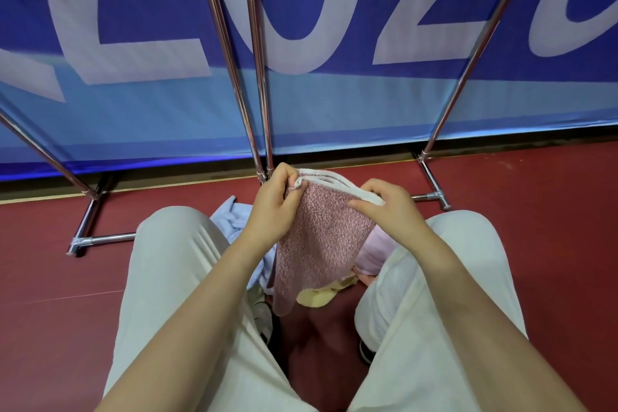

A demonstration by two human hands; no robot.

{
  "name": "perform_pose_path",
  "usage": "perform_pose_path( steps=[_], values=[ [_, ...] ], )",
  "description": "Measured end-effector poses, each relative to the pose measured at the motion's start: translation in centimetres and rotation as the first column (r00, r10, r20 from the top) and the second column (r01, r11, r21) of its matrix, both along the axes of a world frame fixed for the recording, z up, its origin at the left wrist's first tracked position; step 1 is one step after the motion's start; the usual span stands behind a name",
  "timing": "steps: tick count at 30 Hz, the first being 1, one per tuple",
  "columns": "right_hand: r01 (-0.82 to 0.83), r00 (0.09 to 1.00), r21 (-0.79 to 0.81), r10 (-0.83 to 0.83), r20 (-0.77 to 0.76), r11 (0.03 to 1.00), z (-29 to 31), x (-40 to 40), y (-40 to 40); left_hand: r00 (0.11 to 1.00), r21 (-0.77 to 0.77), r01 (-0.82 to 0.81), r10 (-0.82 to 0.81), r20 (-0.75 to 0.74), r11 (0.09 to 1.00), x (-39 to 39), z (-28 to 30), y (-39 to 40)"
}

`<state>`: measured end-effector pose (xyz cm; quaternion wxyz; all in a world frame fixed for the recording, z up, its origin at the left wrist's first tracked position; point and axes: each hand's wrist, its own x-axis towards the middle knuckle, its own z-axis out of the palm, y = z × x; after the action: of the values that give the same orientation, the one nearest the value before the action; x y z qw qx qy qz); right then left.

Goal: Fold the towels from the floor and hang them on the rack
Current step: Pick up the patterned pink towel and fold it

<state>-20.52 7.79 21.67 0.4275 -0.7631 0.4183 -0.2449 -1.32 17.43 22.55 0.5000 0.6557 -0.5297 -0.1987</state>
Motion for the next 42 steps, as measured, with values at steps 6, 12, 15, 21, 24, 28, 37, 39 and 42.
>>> perform_pose_path(
  steps=[6, 12, 15, 21, 24, 28, 37, 39, 42],
  values=[
    [0.051, 0.987, 0.05, -0.058, 0.152, 0.997, 0.8, 0.1, 0.2, 0.999, -0.008, -0.02, 0.02, -0.034, 1.0, -0.1, -0.2, -0.3],
    [0.184, 0.938, 0.067, -0.195, 0.287, 0.981, 1.3, 0.8, 0.7, 0.981, -0.069, -0.158, 0.149, -0.127, 0.985, -0.2, -0.5, -0.9],
    [0.146, 0.93, 0.179, -0.197, 0.312, 0.973, 1.6, 0.9, 0.7, 0.978, -0.05, -0.173, 0.165, -0.127, 0.984, -0.2, -0.7, -1.3],
    [0.017, 0.961, 0.334, -0.107, 0.253, 0.942, 1.0, 0.7, 0.5, 0.962, -0.043, -0.227, 0.217, -0.165, 0.973, 0.1, -0.8, -1.7],
    [0.07, 0.942, 0.286, -0.158, 0.298, 0.956, 0.9, 1.1, 0.7, 0.971, -0.022, -0.198, 0.193, -0.141, 0.98, 0.3, -0.7, -1.7],
    [0.207, 0.905, 0.241, -0.279, 0.322, 0.948, 0.9, 1.7, 1.4, 0.964, 0.005, -0.19, 0.188, -0.191, 0.982, -0.2, -0.8, -1.8],
    [0.352, 0.838, 0.193, -0.401, 0.371, 0.916, 0.7, 2.4, 0.9, 0.527, 0.182, 0.013, 0.148, -0.837, 0.983, -0.9, -1.4, -2.5],
    [0.355, 0.834, 0.184, -0.399, 0.382, 0.917, 0.6, 2.6, 0.7, 0.549, 0.186, 0.039, 0.134, -0.825, 0.982, -1.2, -0.9, -2.2],
    [0.399, 0.805, 0.188, -0.442, 0.397, 0.897, 0.8, 2.9, 0.2, 0.651, 0.185, 0.0, 0.141, -0.746, 0.983, -1.3, -0.8, -2.3]
  ],
)
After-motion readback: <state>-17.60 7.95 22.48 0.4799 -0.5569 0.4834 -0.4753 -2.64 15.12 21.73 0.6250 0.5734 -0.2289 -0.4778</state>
